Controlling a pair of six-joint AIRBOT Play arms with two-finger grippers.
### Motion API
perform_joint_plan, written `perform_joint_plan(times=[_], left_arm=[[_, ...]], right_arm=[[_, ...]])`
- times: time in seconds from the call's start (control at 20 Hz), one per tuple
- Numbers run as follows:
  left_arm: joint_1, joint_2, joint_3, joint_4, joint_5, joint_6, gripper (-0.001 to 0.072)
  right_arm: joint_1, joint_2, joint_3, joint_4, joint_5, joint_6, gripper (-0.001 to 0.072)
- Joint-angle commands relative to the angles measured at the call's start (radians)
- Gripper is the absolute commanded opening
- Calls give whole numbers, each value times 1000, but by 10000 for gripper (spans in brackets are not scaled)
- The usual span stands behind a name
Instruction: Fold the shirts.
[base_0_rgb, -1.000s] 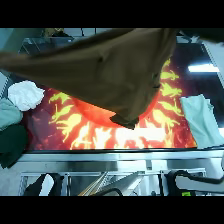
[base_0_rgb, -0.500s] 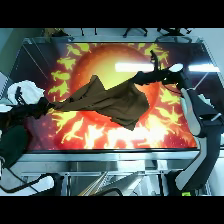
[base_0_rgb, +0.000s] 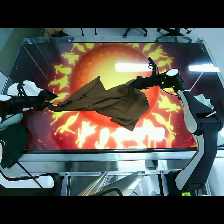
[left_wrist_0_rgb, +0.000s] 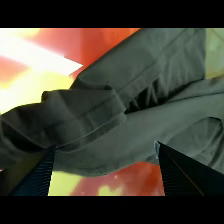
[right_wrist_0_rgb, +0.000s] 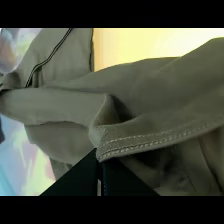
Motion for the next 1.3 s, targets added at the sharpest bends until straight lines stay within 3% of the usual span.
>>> perform_joint_plan(times=[0.0,0.25,0.5,0.75,0.9,1.0,1.1,1.15,1.2,1.25], left_arm=[[51,-9,91,8,-157,8,697],[90,-10,115,217,-178,92,697],[63,-42,129,240,-32,114,697],[40,-231,267,242,-228,112,695],[37,-311,328,293,-260,57,694],[36,-330,343,324,-294,52,508],[37,-317,343,367,-317,52,460],[39,-304,343,389,-320,53,201],[39,-290,343,404,-316,60,23],[39,-277,343,403,-299,59,23]], right_arm=[[-7,10,0,-3,82,2,17],[4,10,-2,-62,127,35,17],[16,48,-89,-172,153,88,16],[19,83,-113,-174,136,87,16],[21,85,-113,-174,133,84,16],[21,85,-113,-174,122,84,17],[21,85,-113,-174,115,84,16],[21,85,-113,-174,115,84,17],[21,85,-113,-174,116,84,17],[21,85,-113,-174,116,84,16]])
